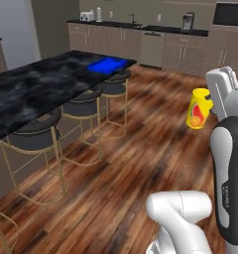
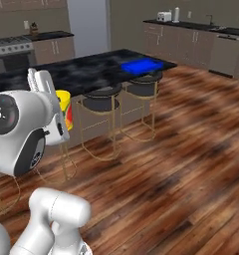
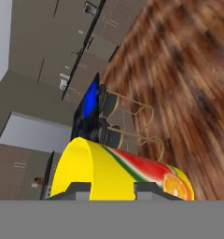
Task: There is a tray on the dining counter. Grab the cup, mug, and pitcher and place them on the tray. The pitcher may be placed next to the tray if it cannot fit the tray.
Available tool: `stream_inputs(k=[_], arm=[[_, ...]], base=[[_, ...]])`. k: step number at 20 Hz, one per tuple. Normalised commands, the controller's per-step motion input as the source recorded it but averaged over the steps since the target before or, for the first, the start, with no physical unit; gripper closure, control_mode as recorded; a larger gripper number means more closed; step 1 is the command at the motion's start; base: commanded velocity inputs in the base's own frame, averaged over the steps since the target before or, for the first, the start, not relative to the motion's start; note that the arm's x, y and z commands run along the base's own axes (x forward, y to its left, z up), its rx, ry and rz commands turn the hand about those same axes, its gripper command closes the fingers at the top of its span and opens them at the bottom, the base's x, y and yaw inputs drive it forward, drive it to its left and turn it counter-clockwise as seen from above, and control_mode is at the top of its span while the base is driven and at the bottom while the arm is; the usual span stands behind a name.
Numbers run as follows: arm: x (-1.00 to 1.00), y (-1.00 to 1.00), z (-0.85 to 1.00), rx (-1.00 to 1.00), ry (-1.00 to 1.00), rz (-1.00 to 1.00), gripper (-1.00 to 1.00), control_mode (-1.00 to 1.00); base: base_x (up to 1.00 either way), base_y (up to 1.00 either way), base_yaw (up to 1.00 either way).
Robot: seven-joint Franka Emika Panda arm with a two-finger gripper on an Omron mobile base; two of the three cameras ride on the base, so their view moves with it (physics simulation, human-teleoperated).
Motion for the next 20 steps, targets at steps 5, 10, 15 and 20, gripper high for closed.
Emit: stream_inputs(k=[5,10,15,20], arm=[[0.00,0.00,0.00,0.00,0.00,0.00,1.00,1.00],[0.00,0.00,0.00,0.00,0.00,0.00,1.00,1.00],[0.00,0.00,0.00,0.00,0.00,0.00,1.00,1.00],[0.00,0.00,0.00,0.00,0.00,0.00,1.00,1.00]], base=[[0.19,-1.00,0.15],[0.03,-1.00,0.10],[0.32,-1.00,0.18],[0.40,-1.00,0.36]])
